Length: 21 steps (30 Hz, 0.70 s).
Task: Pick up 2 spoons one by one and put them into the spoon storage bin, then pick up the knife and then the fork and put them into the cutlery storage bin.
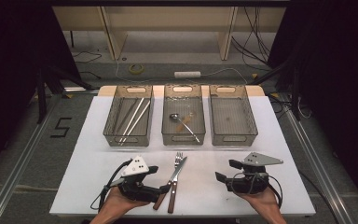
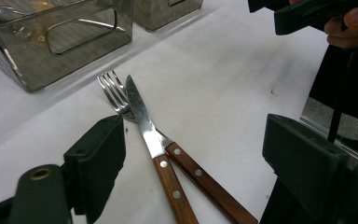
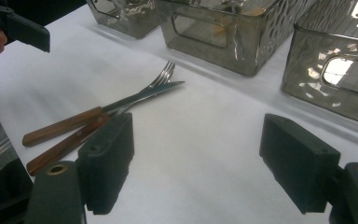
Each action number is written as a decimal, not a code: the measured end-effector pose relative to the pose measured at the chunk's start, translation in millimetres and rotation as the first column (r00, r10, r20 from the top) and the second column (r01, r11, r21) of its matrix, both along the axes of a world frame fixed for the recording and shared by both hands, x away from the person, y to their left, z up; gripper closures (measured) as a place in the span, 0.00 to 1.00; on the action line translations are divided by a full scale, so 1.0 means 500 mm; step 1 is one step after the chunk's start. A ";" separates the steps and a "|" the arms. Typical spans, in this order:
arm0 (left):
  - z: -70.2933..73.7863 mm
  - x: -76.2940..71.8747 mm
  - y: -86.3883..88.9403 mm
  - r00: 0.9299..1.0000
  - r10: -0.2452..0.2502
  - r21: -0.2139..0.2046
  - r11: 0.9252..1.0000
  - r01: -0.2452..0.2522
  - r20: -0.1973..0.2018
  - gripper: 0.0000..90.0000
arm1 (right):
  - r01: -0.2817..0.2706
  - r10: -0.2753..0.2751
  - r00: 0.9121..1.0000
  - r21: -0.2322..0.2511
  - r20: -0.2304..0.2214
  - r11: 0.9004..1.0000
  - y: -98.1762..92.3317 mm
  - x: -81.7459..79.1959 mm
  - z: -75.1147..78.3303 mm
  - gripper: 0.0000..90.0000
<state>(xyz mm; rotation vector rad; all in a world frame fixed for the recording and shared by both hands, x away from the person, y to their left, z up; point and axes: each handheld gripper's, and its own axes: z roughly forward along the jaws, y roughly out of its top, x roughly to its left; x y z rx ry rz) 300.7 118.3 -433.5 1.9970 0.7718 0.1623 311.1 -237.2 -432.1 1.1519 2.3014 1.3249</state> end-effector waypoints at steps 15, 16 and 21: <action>-0.006 0.002 -0.028 0.997 -0.045 0.014 0.999 0.046 -0.066 0.49 | -0.007 0.007 1.000 -0.006 -0.003 1.000 -0.003 -0.010 -0.002 0.30; -0.008 0.002 -0.031 0.996 -0.050 0.022 0.998 0.051 -0.072 0.53 | -0.008 0.008 1.000 -0.007 -0.003 1.000 -0.003 -0.010 -0.002 0.30; -0.017 0.001 -0.045 0.993 -0.079 0.062 0.994 0.085 -0.091 0.74 | -0.006 0.006 1.000 -0.014 -0.005 1.000 -0.001 -0.012 -0.001 0.31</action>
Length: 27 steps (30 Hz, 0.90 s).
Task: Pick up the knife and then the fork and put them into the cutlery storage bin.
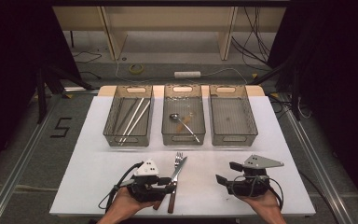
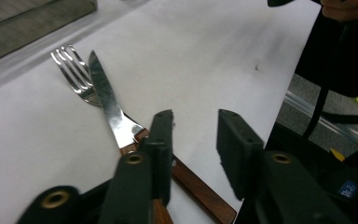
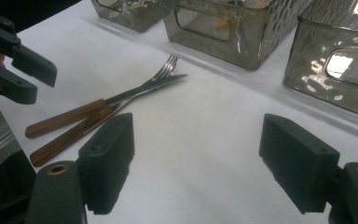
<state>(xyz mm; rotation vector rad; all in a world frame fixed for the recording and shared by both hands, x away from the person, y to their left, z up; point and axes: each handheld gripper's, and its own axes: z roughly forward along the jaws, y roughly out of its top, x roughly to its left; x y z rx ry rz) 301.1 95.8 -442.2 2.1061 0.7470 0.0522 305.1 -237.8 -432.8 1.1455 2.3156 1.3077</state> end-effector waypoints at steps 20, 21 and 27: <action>-0.061 -0.015 -0.073 0.987 -0.142 0.164 0.975 0.152 -0.070 0.99 | -0.007 0.008 1.000 -0.012 0.004 1.000 0.008 -0.001 -0.001 0.31; -0.063 -0.015 -0.074 0.987 -0.142 0.169 0.974 0.152 -0.071 0.99 | -0.008 0.008 1.000 -0.011 0.005 1.000 0.008 -0.001 -0.001 0.31; -0.071 -0.013 -0.075 0.985 -0.146 0.200 0.966 0.161 -0.092 0.99 | -0.005 0.005 1.000 -0.008 0.004 1.000 0.008 -0.001 0.000 0.31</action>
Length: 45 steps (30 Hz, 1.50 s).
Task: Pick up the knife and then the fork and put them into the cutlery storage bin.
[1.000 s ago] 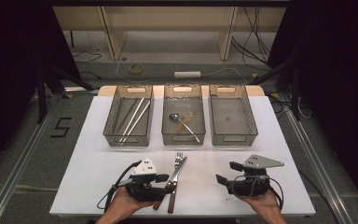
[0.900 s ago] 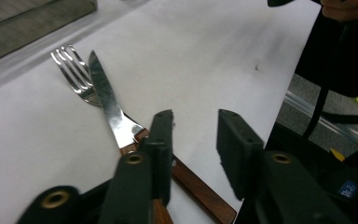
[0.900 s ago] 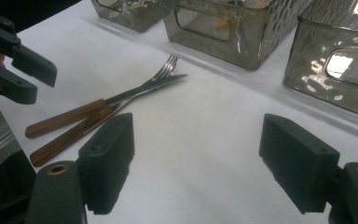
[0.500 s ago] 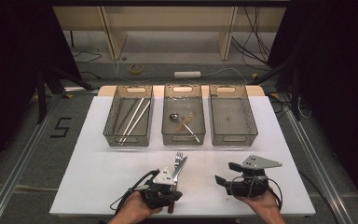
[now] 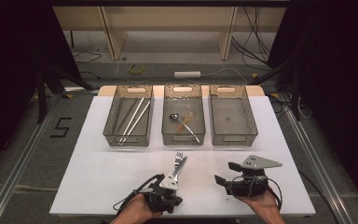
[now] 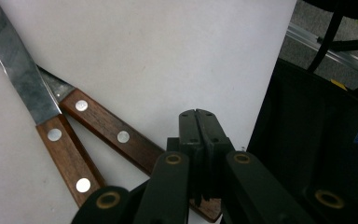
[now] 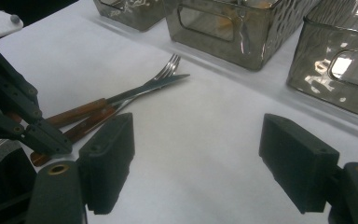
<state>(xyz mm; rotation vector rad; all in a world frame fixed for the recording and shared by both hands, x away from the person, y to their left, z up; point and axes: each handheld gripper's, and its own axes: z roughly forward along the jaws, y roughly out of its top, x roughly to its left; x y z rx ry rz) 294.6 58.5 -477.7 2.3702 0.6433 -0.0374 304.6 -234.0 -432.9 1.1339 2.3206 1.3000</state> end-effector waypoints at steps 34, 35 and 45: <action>0.011 0.038 0.074 0.997 0.074 0.160 0.985 -0.069 -0.027 0.99 | -0.008 0.008 1.000 -0.001 0.003 1.000 0.000 0.001 0.002 0.31; 0.012 0.040 0.076 0.997 0.076 0.166 0.983 -0.072 -0.021 0.99 | -0.008 0.008 1.000 -0.001 0.004 1.000 0.000 0.001 0.002 0.31; 0.020 0.048 0.092 0.996 0.089 0.173 0.981 -0.088 0.002 0.96 | -0.011 0.011 1.000 -0.004 0.000 1.000 0.001 0.002 0.002 0.31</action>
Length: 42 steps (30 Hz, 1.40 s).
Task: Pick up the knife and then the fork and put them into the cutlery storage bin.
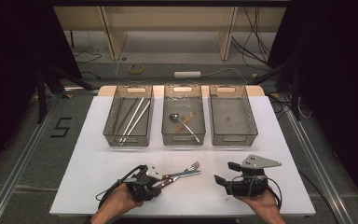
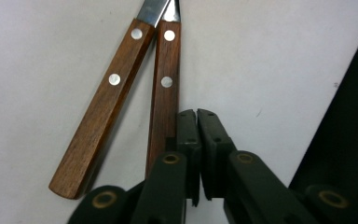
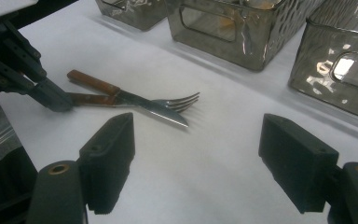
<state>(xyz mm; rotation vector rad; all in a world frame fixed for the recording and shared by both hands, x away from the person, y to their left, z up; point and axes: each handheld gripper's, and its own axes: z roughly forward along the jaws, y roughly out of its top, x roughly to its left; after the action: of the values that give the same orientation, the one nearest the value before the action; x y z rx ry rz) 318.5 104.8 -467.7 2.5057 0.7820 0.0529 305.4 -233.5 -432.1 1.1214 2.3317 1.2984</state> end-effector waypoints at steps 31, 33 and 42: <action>0.034 0.084 0.033 0.999 0.023 0.095 0.995 -0.027 0.045 0.32 | -0.014 0.014 1.000 -0.012 -0.010 1.000 0.006 0.003 -0.005 0.31; 0.030 0.087 0.030 0.999 0.016 0.107 0.994 -0.020 0.040 0.33 | -0.015 0.015 1.000 -0.012 -0.011 1.000 0.006 0.003 -0.005 0.31; 0.015 0.093 0.019 0.999 -0.029 0.160 0.987 0.024 0.025 0.46 | -0.020 0.020 1.000 -0.016 -0.011 1.000 0.007 0.003 -0.005 0.31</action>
<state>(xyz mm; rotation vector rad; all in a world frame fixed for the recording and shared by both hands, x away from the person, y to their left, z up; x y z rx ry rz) 365.0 114.0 -460.0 2.6601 0.7604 0.1459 306.9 -229.9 -434.5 1.1059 2.3630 1.2818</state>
